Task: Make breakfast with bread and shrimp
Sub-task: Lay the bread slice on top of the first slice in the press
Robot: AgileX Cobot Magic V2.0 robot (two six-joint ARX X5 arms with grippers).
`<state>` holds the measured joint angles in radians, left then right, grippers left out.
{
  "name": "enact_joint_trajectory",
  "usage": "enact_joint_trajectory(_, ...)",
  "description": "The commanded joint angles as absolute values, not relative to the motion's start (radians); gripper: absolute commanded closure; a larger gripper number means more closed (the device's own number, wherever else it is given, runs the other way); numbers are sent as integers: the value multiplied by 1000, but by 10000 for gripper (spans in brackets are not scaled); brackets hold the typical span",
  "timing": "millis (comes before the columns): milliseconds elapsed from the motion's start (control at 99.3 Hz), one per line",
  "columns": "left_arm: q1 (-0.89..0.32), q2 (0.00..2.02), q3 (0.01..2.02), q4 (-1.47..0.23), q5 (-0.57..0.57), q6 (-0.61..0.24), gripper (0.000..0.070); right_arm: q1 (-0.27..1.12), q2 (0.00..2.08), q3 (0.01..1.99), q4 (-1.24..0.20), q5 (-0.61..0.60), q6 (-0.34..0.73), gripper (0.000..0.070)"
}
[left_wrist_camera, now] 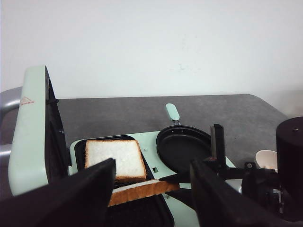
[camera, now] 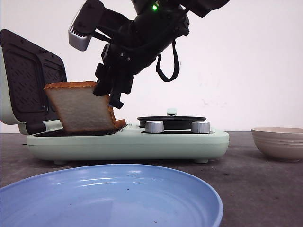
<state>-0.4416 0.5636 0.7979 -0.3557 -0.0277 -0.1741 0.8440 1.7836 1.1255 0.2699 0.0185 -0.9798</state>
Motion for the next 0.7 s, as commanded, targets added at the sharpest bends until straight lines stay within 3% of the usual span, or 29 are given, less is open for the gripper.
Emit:
enact_joint_trajectory(0,-447,567,804,-344,-30,-166,427,855,1809,1147,284,-4,-975,699)
enact_joint_trajectory(564,-447,567,804,-344,-30,-166,427,849,1857,1147,223,-19,-891,696)
enact_joint_trajectory(624,-447,567,804,-344,-30,-166,427,846,1857,1147,223,-23,-861,658)
enact_joint_trajectory(695,-447,567,804,-344,-30,-166,427,841,1857,1147,223,-26,-833,549)
